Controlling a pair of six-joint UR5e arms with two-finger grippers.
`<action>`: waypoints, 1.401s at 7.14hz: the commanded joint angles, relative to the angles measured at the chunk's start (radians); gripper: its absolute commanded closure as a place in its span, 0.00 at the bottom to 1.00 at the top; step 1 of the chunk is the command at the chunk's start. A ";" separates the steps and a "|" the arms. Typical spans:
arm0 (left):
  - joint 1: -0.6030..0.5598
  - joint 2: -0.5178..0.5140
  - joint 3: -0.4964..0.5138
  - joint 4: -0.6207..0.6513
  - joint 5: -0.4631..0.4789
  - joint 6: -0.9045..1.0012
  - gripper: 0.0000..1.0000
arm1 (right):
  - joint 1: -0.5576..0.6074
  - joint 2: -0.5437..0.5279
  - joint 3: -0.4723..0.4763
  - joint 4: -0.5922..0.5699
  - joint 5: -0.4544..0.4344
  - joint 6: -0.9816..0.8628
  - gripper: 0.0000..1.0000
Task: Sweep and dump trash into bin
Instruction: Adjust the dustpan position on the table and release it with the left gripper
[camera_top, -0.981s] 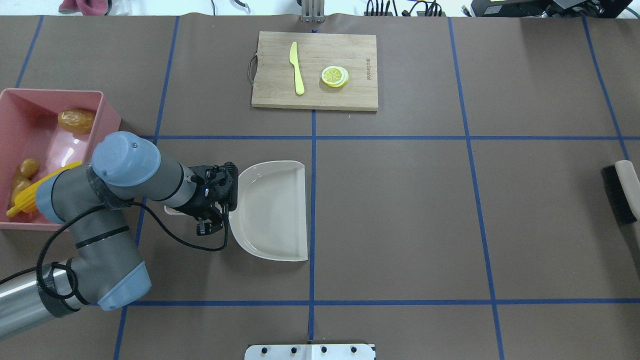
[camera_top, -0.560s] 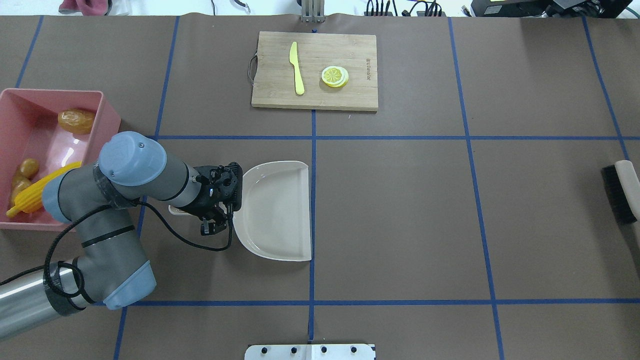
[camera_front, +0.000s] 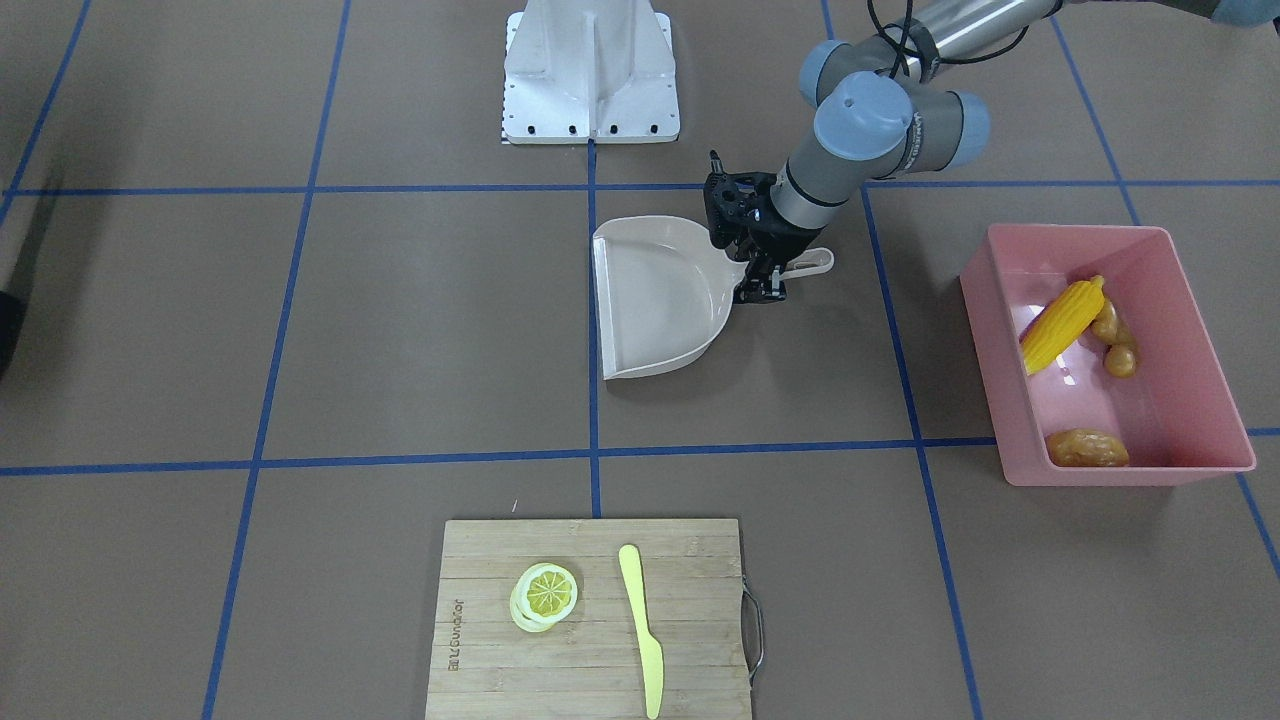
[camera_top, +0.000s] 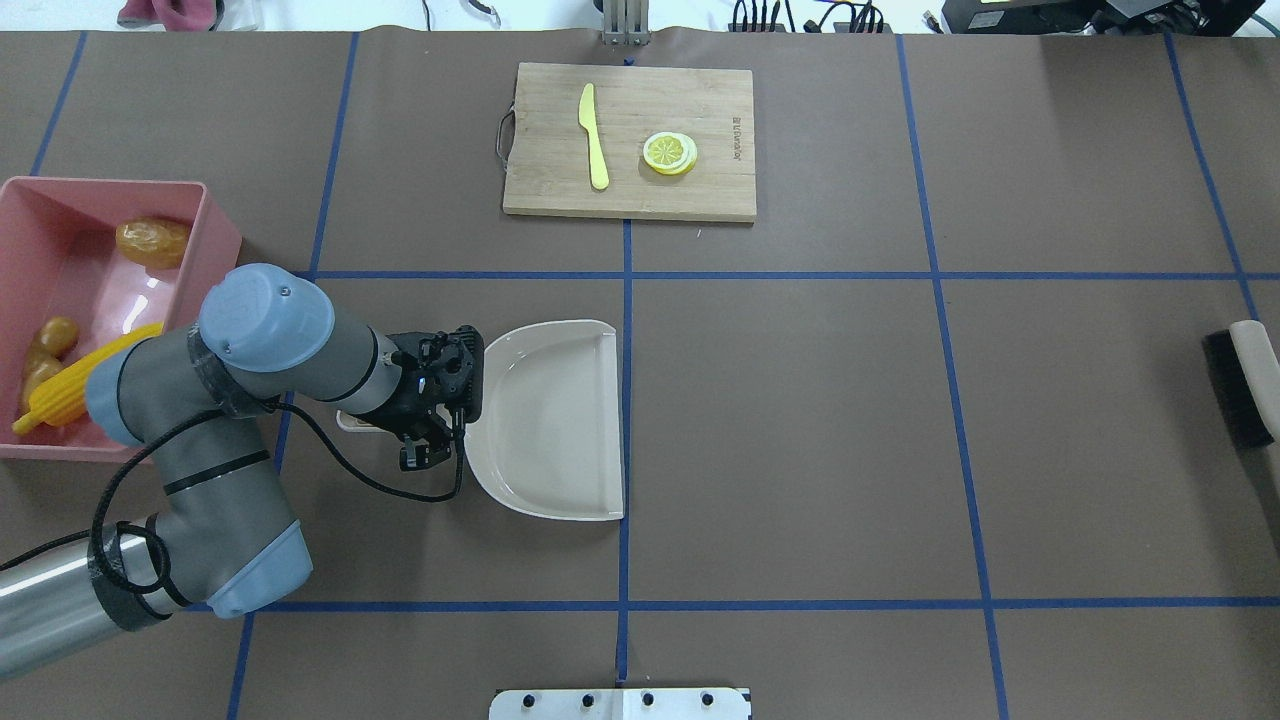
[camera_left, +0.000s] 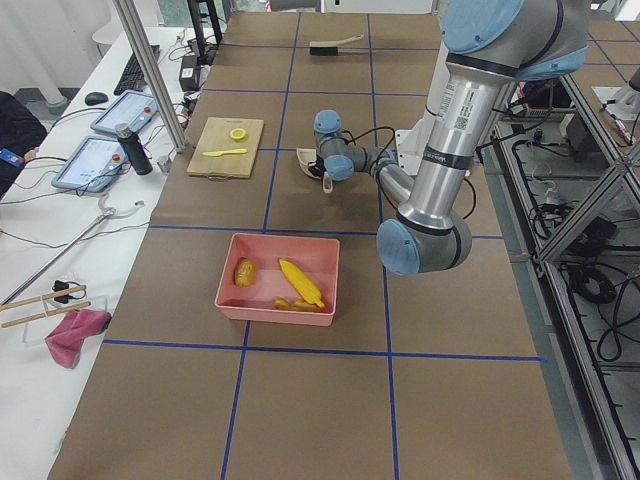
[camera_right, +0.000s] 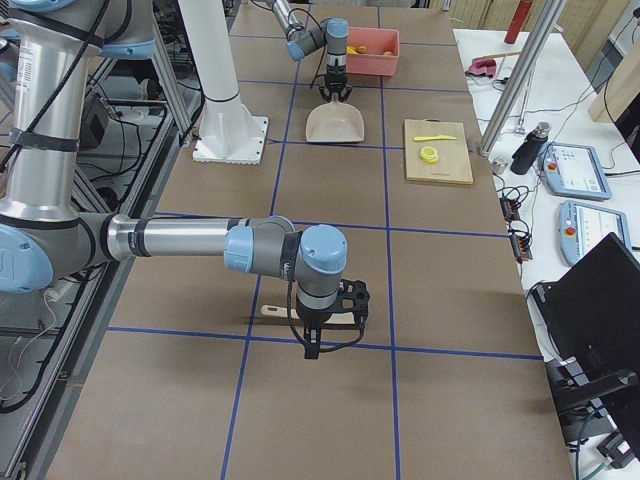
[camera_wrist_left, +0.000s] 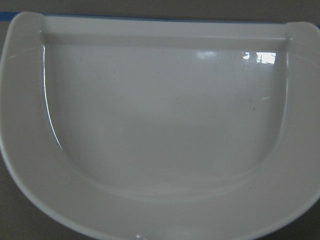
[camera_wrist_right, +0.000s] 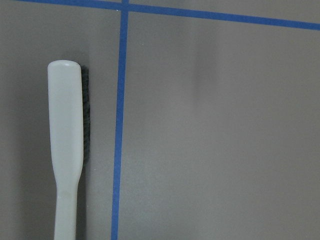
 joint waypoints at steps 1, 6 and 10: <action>0.000 0.001 -0.012 0.018 -0.001 0.000 0.01 | 0.000 0.000 -0.001 0.000 -0.002 0.000 0.00; -0.008 0.026 -0.135 0.069 -0.003 -0.004 0.01 | 0.000 0.000 -0.003 0.000 0.000 0.000 0.00; -0.072 0.027 -0.196 0.135 0.092 -0.061 0.01 | 0.000 0.000 -0.003 0.000 0.000 0.000 0.00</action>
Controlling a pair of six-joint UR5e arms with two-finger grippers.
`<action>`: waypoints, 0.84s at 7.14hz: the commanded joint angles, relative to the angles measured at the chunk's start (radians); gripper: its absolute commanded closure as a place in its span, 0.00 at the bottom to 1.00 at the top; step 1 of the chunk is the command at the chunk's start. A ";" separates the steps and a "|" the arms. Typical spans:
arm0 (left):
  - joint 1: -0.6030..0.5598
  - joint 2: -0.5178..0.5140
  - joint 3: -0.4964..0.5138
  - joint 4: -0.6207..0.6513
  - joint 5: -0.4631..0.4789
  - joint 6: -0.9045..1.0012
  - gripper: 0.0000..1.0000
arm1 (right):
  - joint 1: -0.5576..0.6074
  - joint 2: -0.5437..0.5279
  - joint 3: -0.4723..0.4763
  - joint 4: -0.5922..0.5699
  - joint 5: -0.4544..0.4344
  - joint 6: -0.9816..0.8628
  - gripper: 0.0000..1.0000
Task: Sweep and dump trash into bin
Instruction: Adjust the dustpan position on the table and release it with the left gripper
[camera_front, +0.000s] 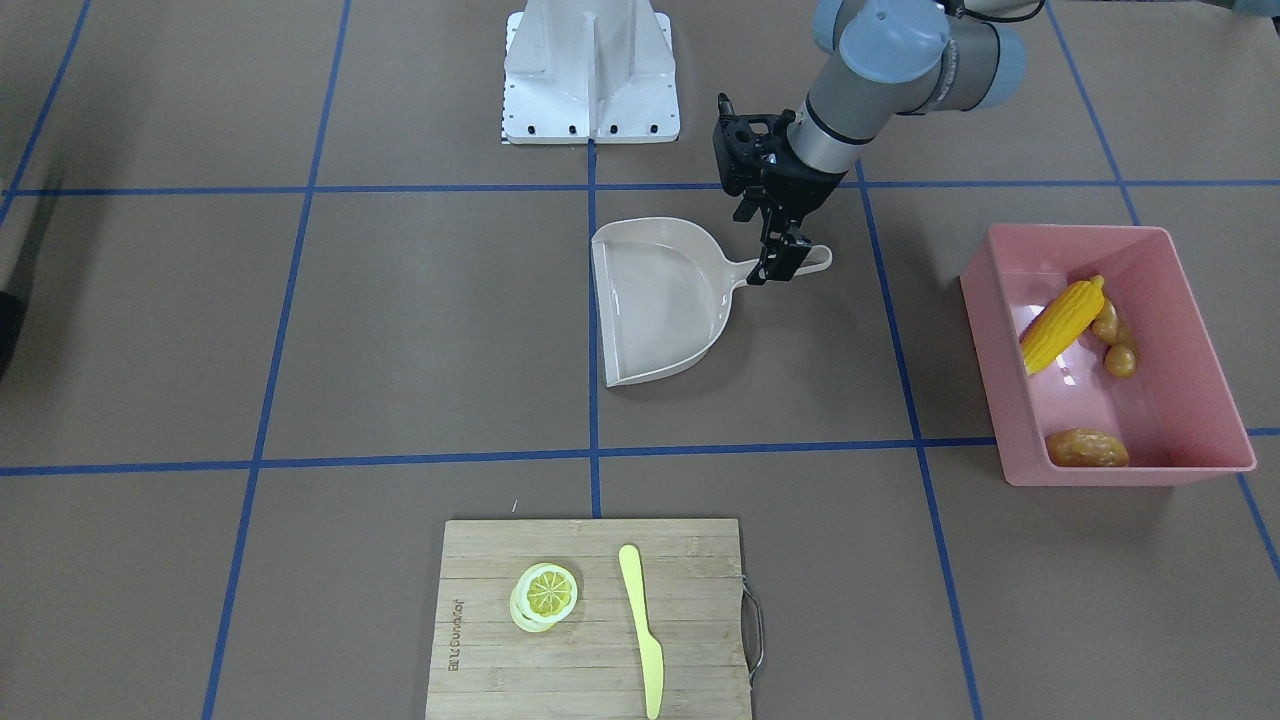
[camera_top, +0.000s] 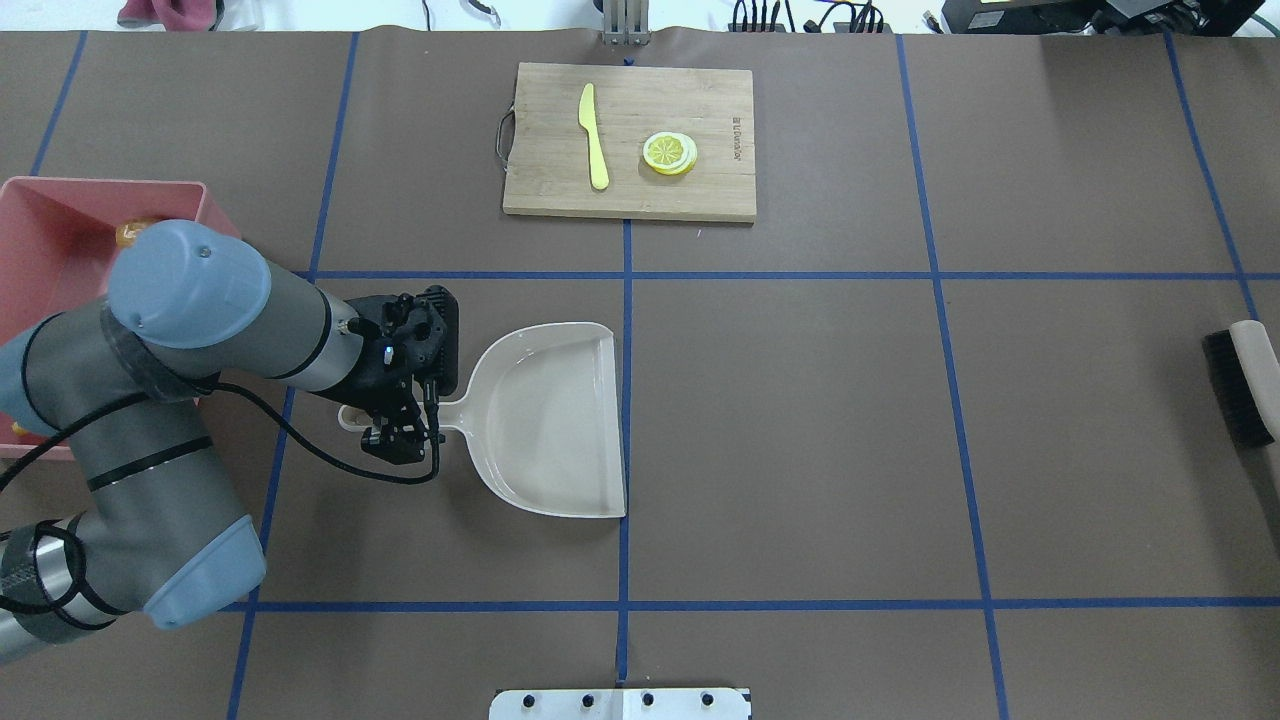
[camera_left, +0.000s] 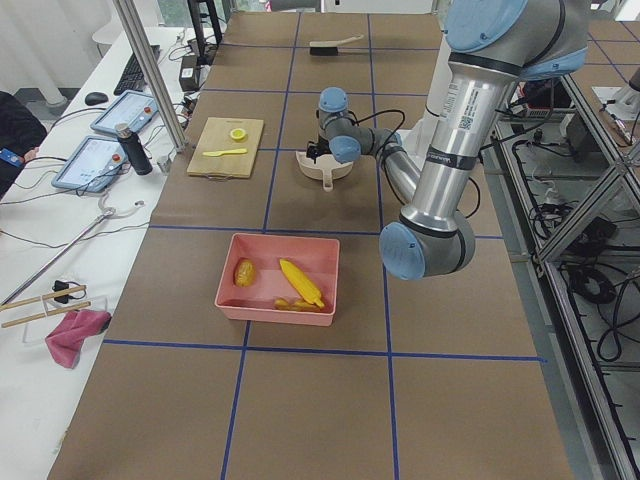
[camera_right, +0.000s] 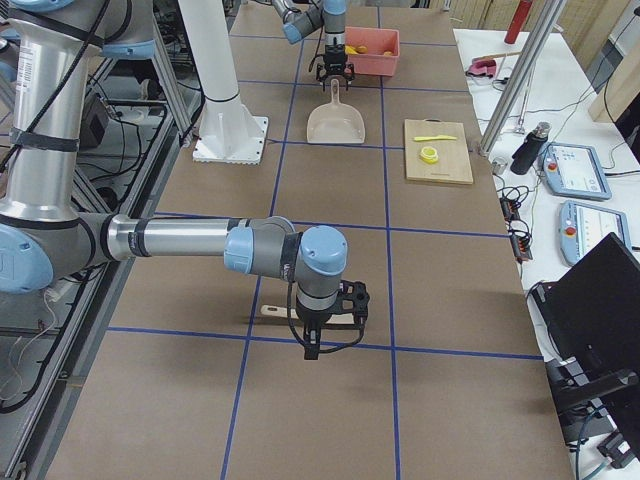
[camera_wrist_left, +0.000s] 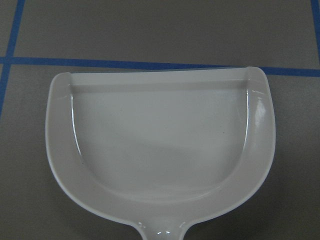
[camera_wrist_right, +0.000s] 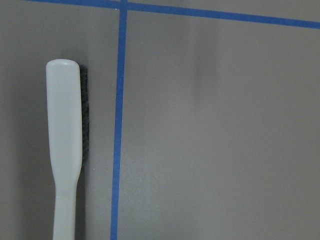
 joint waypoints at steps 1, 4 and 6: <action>-0.021 -0.004 0.007 0.005 0.146 -0.134 0.01 | 0.000 0.000 0.000 0.000 0.000 0.000 0.00; -0.018 -0.007 0.079 0.006 0.277 -0.161 0.01 | 0.000 0.000 0.000 0.000 0.000 0.000 0.00; -0.024 -0.008 0.070 0.003 0.285 -0.194 0.01 | 0.000 0.000 -0.001 0.000 0.000 0.000 0.00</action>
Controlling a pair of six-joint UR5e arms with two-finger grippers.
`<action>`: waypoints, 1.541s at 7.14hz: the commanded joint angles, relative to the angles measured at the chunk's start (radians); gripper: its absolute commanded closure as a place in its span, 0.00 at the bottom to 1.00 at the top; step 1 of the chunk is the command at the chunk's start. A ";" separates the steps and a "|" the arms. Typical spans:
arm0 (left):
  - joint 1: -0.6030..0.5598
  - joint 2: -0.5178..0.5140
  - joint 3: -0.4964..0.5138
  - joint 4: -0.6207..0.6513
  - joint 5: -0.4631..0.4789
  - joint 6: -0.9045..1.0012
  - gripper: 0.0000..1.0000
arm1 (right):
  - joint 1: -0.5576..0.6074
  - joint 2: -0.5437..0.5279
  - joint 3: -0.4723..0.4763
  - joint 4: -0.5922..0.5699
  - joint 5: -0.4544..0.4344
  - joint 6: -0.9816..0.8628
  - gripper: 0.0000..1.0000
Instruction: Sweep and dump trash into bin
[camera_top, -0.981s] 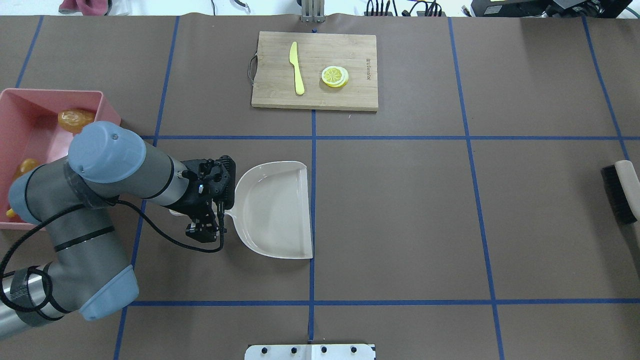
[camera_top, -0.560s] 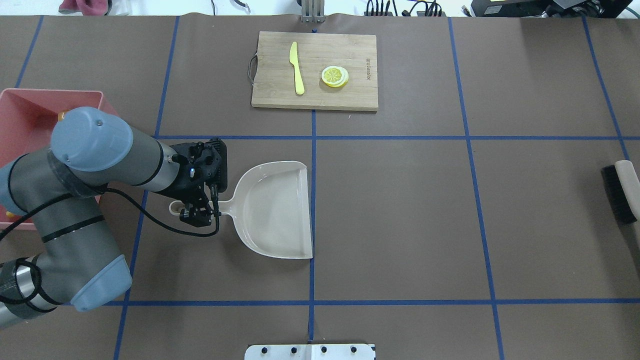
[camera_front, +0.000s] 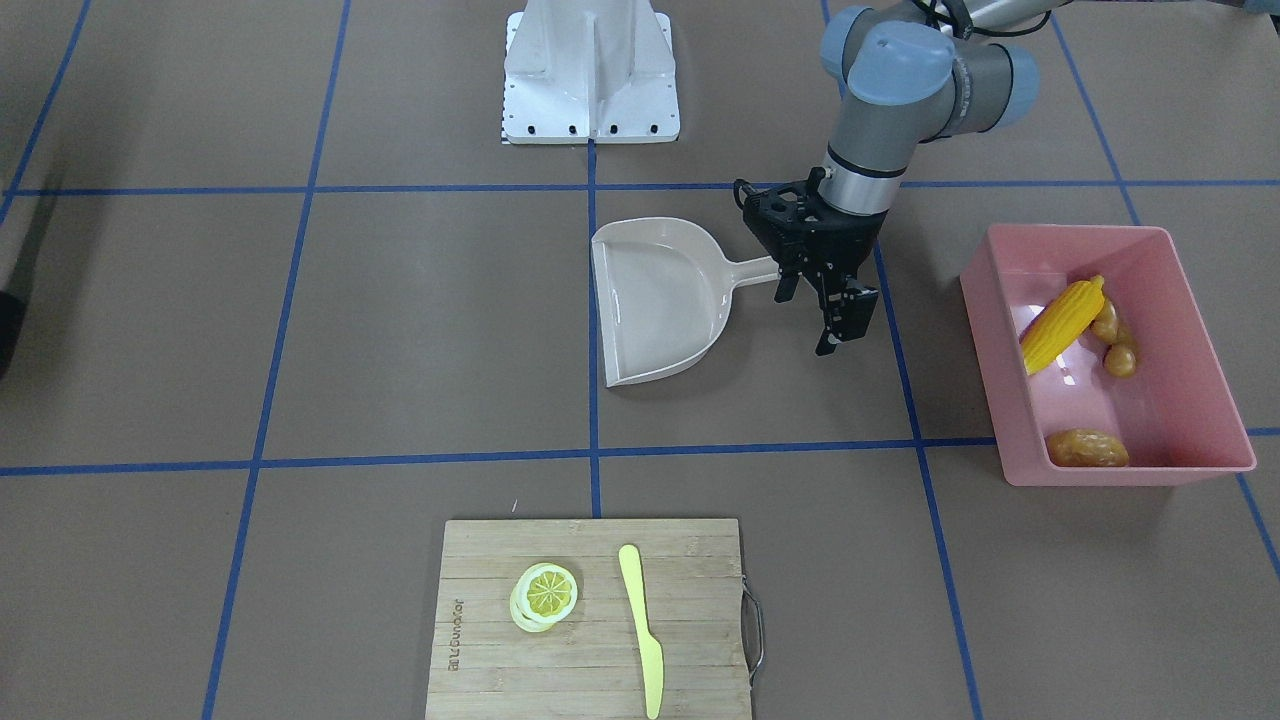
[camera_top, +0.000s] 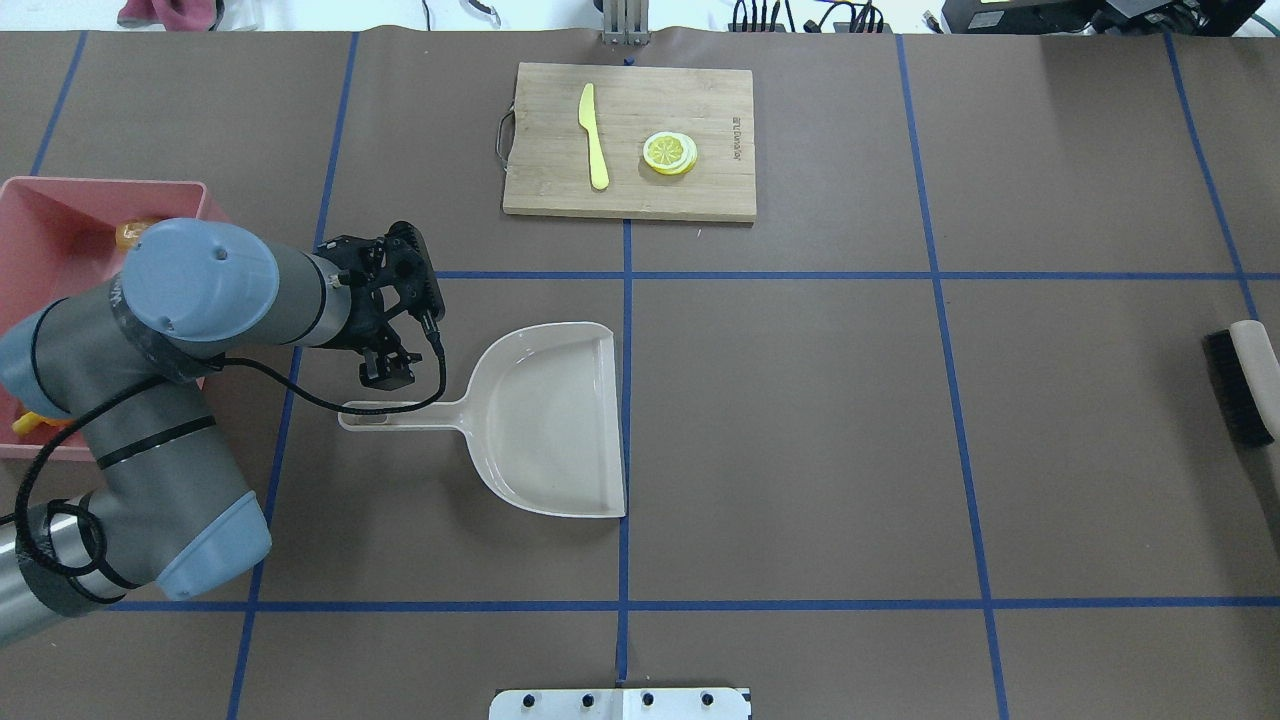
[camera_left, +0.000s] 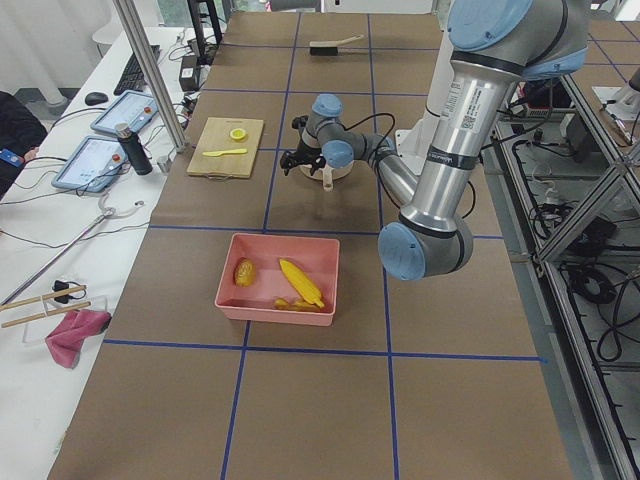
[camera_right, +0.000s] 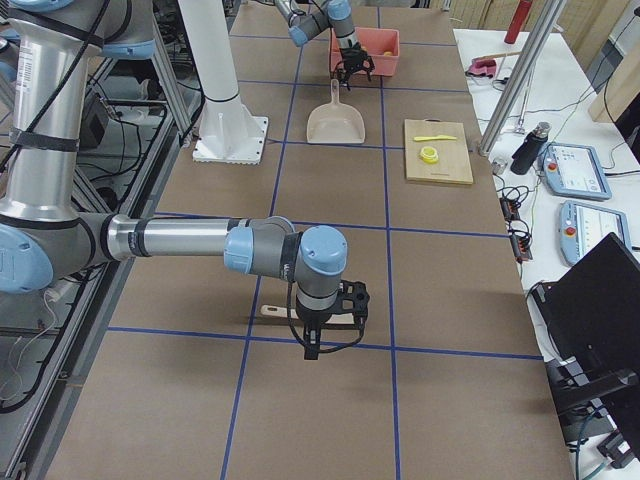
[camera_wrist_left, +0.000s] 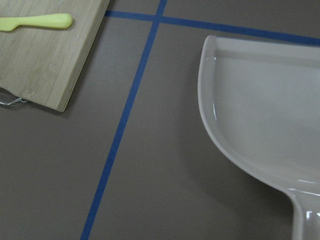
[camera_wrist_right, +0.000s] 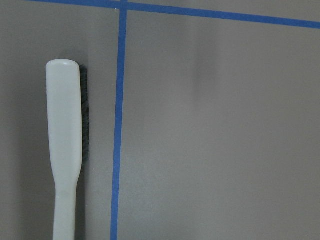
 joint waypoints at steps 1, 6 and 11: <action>-0.009 -0.002 0.008 -0.001 0.011 -0.102 0.01 | 0.000 0.000 0.000 0.000 0.000 0.000 0.00; -0.222 0.010 0.045 0.002 -0.065 -0.118 0.01 | 0.000 0.000 0.000 0.000 0.002 0.000 0.00; -0.600 0.100 0.006 0.284 -0.514 -0.227 0.01 | 0.000 0.002 0.000 0.000 0.002 0.000 0.00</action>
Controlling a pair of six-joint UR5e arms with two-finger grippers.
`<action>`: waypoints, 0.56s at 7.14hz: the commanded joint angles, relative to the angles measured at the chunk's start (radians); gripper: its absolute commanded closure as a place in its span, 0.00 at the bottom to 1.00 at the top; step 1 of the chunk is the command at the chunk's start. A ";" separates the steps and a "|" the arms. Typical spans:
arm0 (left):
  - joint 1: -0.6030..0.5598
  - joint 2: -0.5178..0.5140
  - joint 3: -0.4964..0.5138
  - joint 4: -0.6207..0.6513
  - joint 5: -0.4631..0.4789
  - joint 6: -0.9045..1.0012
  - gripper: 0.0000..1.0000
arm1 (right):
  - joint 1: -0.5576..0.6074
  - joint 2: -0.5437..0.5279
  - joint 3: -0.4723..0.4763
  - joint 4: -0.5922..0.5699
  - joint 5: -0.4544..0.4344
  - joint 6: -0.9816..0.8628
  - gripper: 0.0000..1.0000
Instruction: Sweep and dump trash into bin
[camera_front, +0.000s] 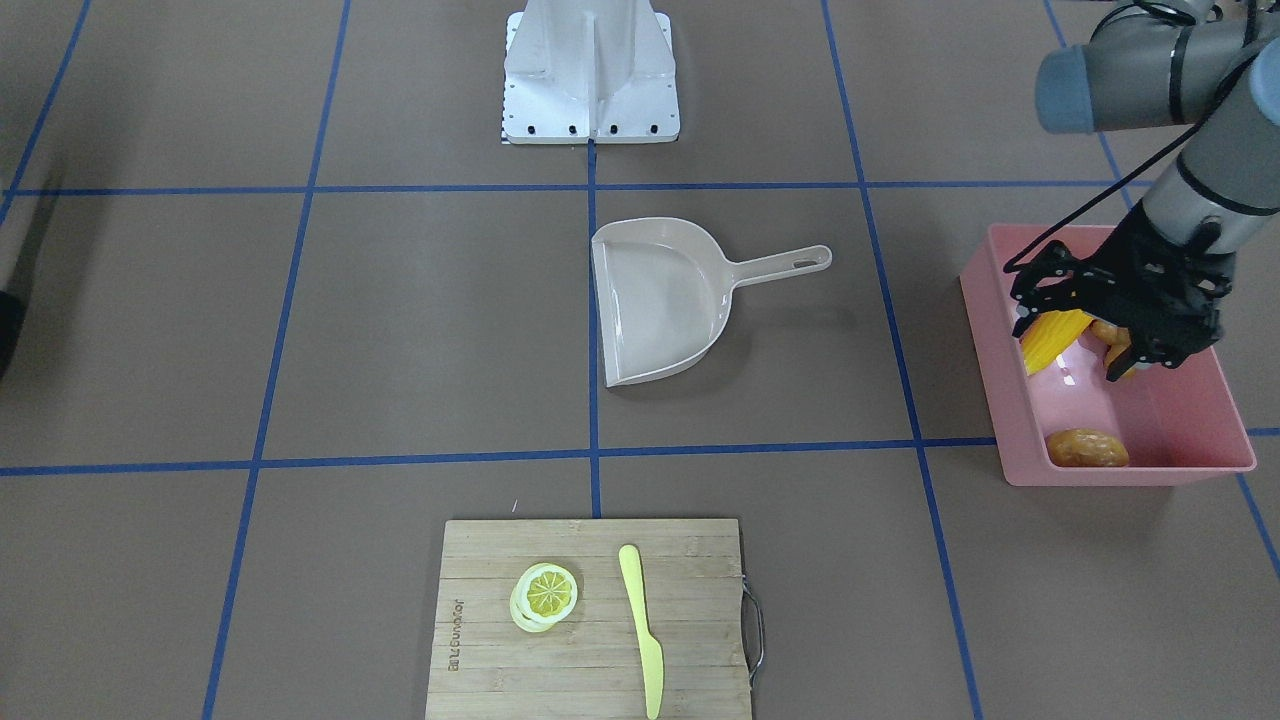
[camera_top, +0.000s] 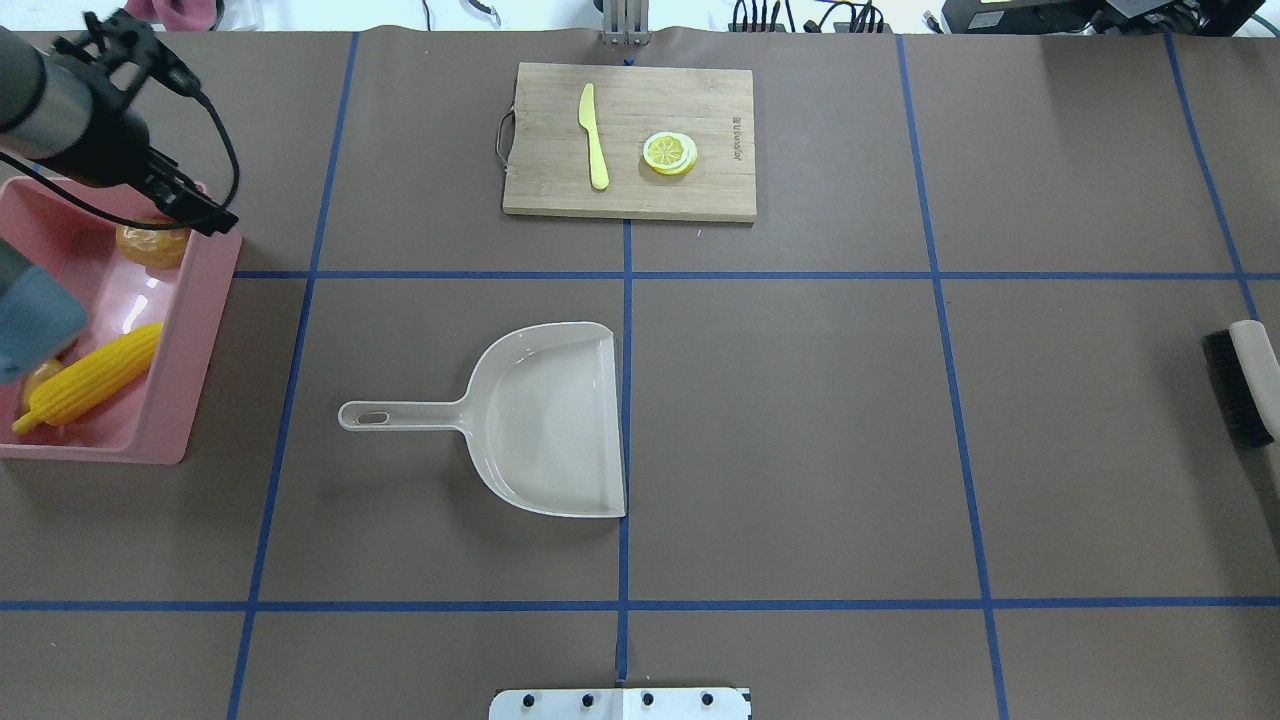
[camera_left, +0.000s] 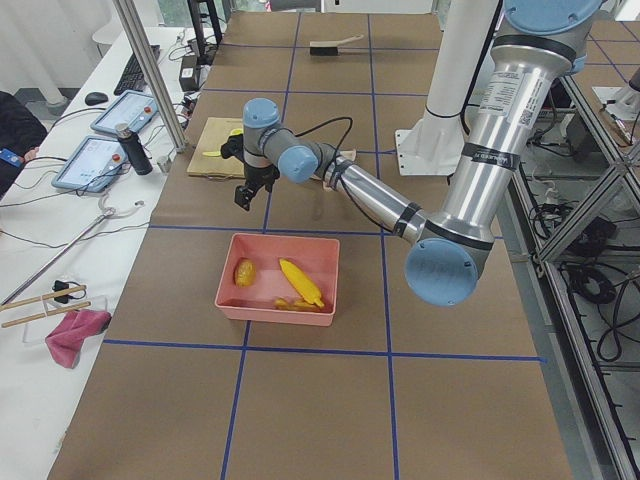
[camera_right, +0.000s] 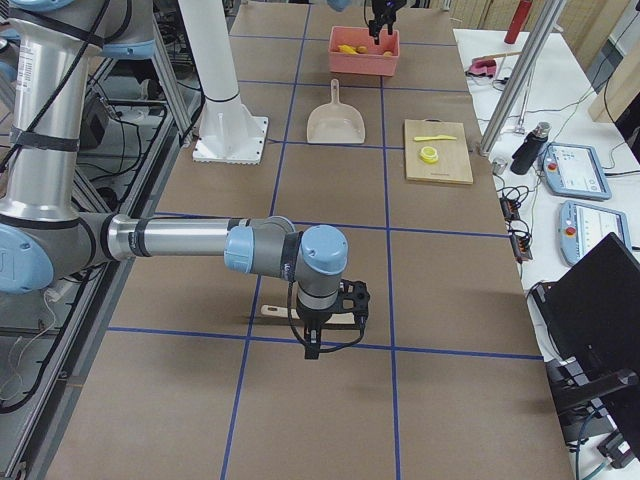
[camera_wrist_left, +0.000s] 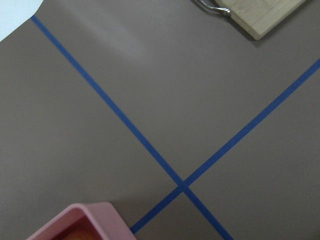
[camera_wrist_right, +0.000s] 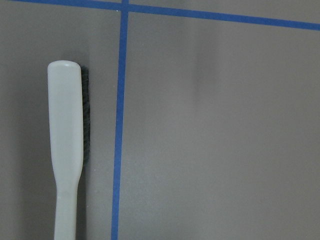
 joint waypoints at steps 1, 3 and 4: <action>-0.137 0.072 -0.009 0.060 -0.019 0.003 0.01 | 0.000 0.000 0.000 -0.001 0.000 0.000 0.00; -0.285 0.231 -0.003 0.060 -0.025 0.105 0.01 | 0.000 0.000 0.000 -0.001 0.000 0.000 0.00; -0.354 0.331 0.005 0.063 -0.025 0.255 0.01 | 0.000 0.000 0.000 -0.001 0.000 0.000 0.00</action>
